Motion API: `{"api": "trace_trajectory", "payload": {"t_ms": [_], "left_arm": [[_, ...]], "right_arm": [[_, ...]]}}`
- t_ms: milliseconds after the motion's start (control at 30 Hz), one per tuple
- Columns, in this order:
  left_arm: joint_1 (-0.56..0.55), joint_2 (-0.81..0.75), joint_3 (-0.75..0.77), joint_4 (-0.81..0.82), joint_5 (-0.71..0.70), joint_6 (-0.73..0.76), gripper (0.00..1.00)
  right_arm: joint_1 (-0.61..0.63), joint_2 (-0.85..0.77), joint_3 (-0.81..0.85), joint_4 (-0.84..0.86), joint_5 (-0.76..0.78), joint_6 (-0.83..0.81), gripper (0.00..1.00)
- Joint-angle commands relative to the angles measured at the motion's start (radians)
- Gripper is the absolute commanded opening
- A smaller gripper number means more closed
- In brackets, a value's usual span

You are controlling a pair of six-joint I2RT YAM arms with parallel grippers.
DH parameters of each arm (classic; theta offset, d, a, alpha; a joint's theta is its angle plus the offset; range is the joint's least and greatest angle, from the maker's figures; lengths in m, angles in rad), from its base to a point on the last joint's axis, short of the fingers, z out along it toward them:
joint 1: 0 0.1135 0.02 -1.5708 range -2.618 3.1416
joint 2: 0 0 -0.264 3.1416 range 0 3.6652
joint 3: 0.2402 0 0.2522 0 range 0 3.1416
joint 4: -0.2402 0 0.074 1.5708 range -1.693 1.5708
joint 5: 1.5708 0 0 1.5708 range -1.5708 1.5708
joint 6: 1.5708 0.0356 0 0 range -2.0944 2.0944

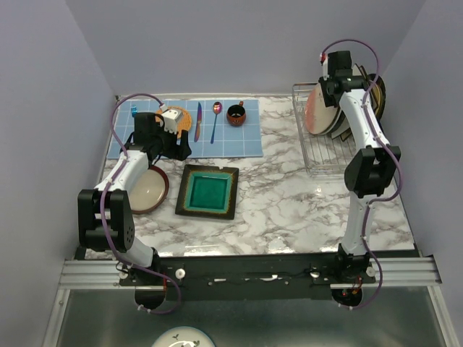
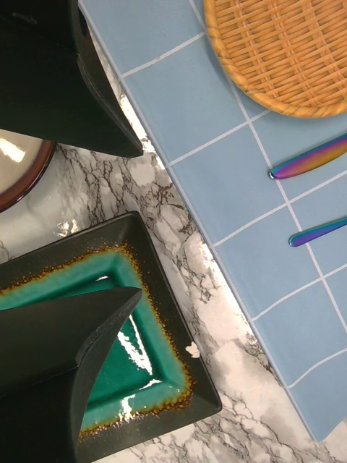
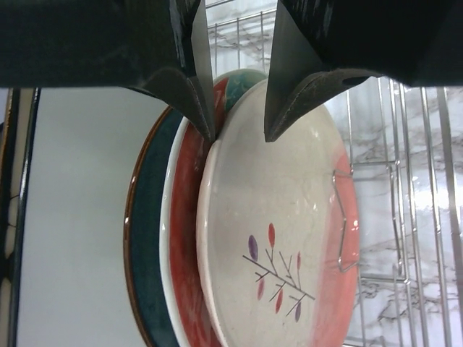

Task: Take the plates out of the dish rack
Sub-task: Unload the plate from the dish rack.

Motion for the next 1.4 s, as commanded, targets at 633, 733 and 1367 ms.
{"api": "trace_trajectory", "payload": {"t_ms": [633,733,1367], "left_arm": [[-0.002,-0.005,0.023,-0.003,0.027,-0.011,0.81],[-0.002,-0.006,0.020,-0.004,0.027,-0.011,0.81],[-0.002,0.003,0.034,-0.014,0.023,-0.021,0.81]], "right_arm": [[0.002,-0.003,-0.070,-0.047,0.030,0.005,0.35],[0.004,0.002,-0.070,-0.030,0.045,0.007,0.30],[0.004,-0.043,-0.090,0.024,-0.082,0.044,0.01]]}}
